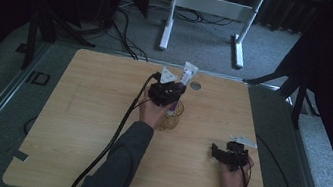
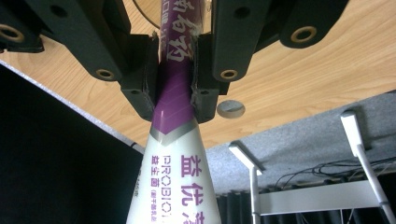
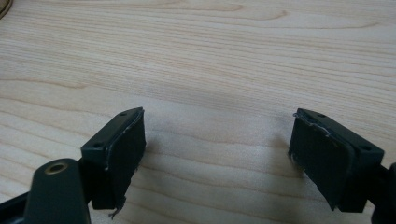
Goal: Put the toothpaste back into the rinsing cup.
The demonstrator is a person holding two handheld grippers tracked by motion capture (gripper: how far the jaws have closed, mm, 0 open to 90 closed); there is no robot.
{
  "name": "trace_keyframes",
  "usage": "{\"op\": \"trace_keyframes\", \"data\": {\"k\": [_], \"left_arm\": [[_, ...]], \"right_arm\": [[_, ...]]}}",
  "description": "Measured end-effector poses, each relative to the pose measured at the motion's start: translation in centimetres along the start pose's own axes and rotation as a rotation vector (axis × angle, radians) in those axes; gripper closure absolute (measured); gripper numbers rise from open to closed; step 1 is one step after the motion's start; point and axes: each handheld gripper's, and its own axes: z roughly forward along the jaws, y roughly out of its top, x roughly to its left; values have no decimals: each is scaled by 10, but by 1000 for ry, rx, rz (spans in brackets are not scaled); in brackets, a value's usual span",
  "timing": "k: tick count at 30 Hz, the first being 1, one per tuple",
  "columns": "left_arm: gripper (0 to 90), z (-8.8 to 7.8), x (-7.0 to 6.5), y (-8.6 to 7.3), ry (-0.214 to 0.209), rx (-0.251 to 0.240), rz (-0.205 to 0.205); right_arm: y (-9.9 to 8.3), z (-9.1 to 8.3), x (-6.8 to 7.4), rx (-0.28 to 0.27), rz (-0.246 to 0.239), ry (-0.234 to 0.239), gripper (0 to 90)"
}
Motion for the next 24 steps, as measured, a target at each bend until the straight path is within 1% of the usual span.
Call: {"op": "trace_keyframes", "data": {"k": [8, 15, 21, 24], "left_arm": [[739, 3, 1, -4, 3, 15, 0], [738, 5, 3, -10, 5, 25, -10], [738, 6, 2, -13, 12, 37, 5], [737, 7, 1, -15, 15, 42, 6]], "right_arm": [[0, 0, 0, 0, 0, -1, 185], [0, 0, 0, 0, 0, 0, 185], [0, 0, 0, 0, 0, 0, 184], [0, 0, 0, 0, 0, 0, 185]]}}
